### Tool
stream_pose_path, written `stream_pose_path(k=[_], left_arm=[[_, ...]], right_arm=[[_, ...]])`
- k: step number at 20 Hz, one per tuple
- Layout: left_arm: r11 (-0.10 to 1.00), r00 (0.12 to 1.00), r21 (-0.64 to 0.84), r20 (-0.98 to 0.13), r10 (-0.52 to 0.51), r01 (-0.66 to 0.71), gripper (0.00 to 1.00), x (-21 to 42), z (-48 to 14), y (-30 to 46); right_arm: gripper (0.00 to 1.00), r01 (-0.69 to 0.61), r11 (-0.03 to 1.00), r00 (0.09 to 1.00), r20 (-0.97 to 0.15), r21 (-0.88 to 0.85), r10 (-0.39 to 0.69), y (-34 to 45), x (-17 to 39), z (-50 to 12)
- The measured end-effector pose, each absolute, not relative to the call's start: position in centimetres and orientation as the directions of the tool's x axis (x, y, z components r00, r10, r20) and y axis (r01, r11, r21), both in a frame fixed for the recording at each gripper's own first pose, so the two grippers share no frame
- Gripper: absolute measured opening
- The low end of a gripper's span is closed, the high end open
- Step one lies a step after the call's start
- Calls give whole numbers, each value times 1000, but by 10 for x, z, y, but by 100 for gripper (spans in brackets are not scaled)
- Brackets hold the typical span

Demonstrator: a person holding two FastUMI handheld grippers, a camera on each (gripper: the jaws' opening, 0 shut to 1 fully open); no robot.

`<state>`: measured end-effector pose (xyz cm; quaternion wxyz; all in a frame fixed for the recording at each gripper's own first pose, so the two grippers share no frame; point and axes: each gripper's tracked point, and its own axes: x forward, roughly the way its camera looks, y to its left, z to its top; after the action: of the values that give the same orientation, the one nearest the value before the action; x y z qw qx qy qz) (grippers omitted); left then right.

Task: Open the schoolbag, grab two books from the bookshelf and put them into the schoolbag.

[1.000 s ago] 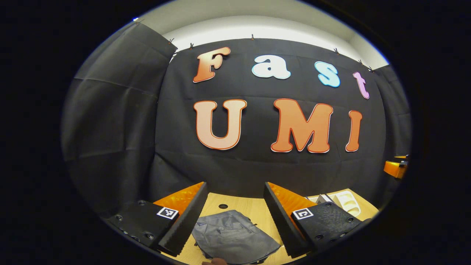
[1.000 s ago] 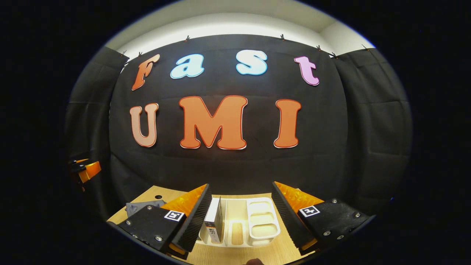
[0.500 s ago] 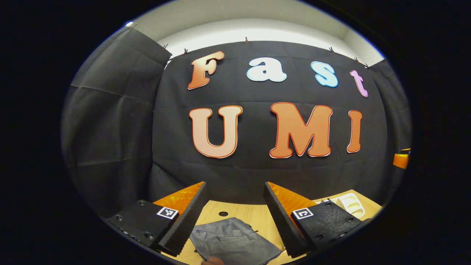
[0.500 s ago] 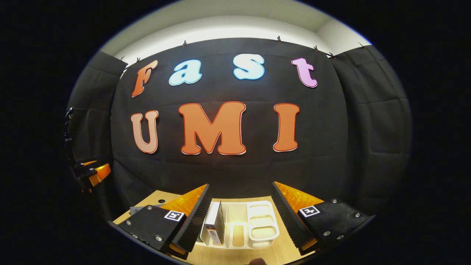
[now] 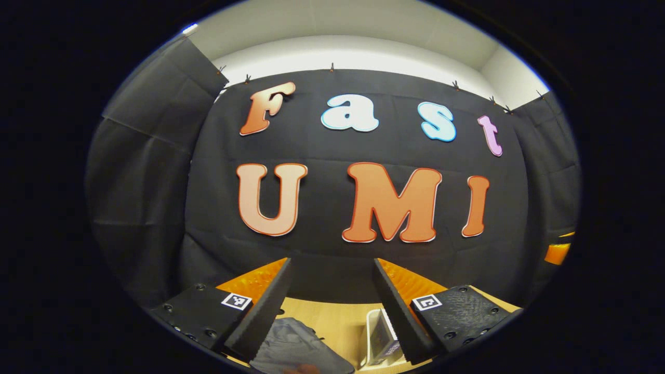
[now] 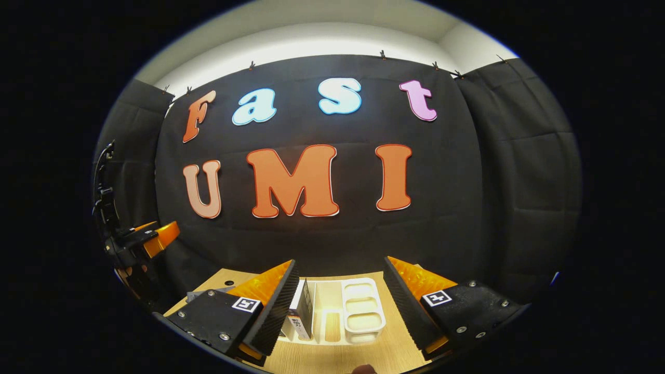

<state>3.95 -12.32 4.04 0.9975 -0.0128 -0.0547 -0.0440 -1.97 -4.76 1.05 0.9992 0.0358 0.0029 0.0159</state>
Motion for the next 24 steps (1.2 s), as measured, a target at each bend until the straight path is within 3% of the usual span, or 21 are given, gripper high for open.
stream_pose_path(k=[7,17,24], left_arm=[[989,988,-9,49,-147,147,96,42,20,-136],[998,997,65,67,-23,19,96,6,16,-68],[997,998,69,63,27,-31,96,-12,14,-31]], right_arm=[[97,3,996,1000,17,88,-4,-66,-16,17],[97,-8,1000,996,89,2,8,-59,16,24],[97,-73,997,996,61,17,72,-19,23,13]])
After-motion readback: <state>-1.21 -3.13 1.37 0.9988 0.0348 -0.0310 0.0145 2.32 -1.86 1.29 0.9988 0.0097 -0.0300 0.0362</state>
